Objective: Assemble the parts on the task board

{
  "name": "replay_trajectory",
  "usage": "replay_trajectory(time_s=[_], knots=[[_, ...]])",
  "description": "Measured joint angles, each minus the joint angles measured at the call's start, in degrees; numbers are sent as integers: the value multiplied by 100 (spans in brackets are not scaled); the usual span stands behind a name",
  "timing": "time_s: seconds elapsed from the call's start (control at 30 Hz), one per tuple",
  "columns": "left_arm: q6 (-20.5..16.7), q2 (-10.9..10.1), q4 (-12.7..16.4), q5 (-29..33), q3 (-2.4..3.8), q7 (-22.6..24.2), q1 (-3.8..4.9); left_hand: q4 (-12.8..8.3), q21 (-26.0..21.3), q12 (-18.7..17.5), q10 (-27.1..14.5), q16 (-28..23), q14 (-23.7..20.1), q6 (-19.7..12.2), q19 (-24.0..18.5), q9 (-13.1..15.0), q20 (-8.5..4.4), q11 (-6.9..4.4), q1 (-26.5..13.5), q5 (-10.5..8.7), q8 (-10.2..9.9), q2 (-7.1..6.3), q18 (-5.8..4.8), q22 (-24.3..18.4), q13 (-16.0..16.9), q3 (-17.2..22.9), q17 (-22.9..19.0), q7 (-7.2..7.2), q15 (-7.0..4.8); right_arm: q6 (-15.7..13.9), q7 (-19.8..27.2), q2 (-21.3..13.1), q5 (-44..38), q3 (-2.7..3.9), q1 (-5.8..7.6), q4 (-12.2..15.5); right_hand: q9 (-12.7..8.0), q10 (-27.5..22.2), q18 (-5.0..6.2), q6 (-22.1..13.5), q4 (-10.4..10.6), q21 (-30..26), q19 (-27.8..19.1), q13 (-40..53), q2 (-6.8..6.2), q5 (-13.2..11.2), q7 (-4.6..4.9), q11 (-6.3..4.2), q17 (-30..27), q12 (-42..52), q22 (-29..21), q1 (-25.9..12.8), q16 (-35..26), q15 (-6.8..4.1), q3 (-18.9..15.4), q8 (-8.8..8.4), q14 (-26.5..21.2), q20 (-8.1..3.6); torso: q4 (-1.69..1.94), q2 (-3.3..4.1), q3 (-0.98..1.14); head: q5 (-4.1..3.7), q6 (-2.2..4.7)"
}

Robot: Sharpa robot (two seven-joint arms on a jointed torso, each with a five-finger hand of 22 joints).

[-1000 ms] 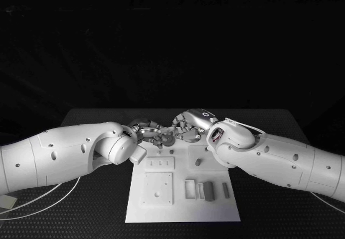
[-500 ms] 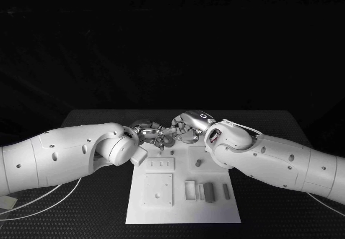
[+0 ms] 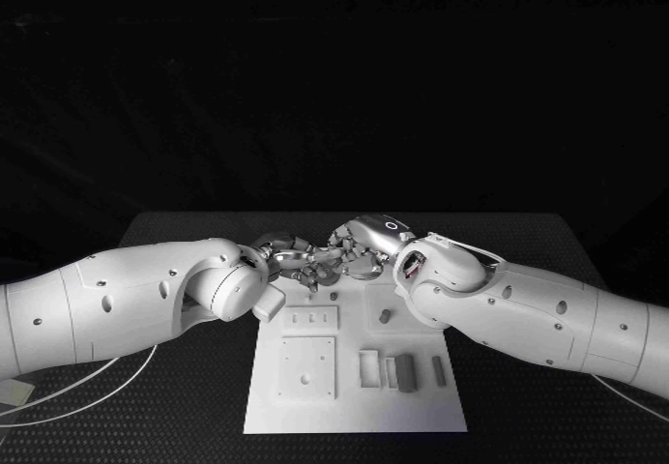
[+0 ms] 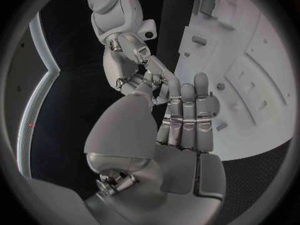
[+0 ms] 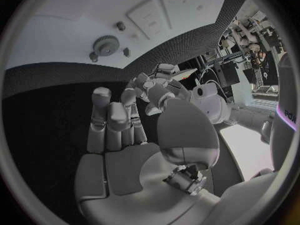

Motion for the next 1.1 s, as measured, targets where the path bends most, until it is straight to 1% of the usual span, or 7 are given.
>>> replay_trajectory(time_s=[0.2,0.37,0.5,0.57,0.73,0.97,1.1], knots=[[0,9,-4,0,-6,-15,-7,0,0,0,0,39,0,0,-8,-12,9,0,32,0,0,32,0,11,-11,0,-22,0,0,-4,-2,28,1,6,-10,-1,0,0,0,0,0,0,0,3,0,0,0,0,0,0,0,0,0,1,0,-3,1,0,-2,2,1,0,-6],[-3,12,-4,0,-7,-25,-9,0,0,0,0,65,0,0,-8,-3,10,0,161,0,-1,161,-1,23,-27,0,-52,0,0,-7,-2,37,3,7,-12,-1,-1,0,0,15,0,0,0,5,0,0,-15,0,0,0,0,0,0,2,0,-19,2,1,-1,3,1,-2,-16],[-6,12,-1,1,-7,-26,-9,-22,1,0,0,102,1,0,-8,9,10,0,349,0,-1,226,-1,46,-35,65,-77,0,1,-7,-2,39,4,7,-13,-9,-3,0,0,15,0,0,-1,5,0,0,-15,0,0,0,0,0,0,3,0,-21,3,1,-1,2,-1,-6,-16],[-7,12,-1,1,-7,-27,-9,-15,1,0,0,135,1,0,-7,20,10,0,439,0,-1,230,-2,57,-36,118,-88,0,1,-7,-1,40,4,7,-13,-11,-3,0,0,15,0,0,-1,5,0,0,-15,0,0,0,0,0,0,3,0,-26,3,1,-1,2,-2,-6,-18],[-16,12,-7,1,-7,-28,-11,-9,1,0,0,220,23,0,25,50,-21,0,574,0,57,348,-24,97,-38,281,-121,0,-22,-6,0,49,4,10,-16,-13,-4,0,0,15,0,0,-1,11,0,0,-15,0,0,0,0,0,0,10,0,-11,10,2,-2,2,-2,-10,-26],[-16,13,-16,1,-17,-60,-20,-9,23,0,0,288,41,3,35,59,-30,0,573,0,69,347,-31,137,-56,310,-165,-4,-38,-8,1,68,11,17,-52,-26,-4,0,0,14,0,0,-1,11,0,0,-14,1,0,24,0,0,0,11,0,-9,11,3,-3,2,-2,-18,-28],[-15,13,-19,1,-17,-96,-21,7,23,0,0,331,41,4,36,59,-30,0,396,0,69,349,-31,163,-78,326,-211,-4,-38,-9,1,83,13,17,-63,-41,-2,-1,0,13,0,0,-1,11,0,0,-13,1,0,24,0,0,-21,12,0,-9,12,3,-2,2,-1,-19,-30]])
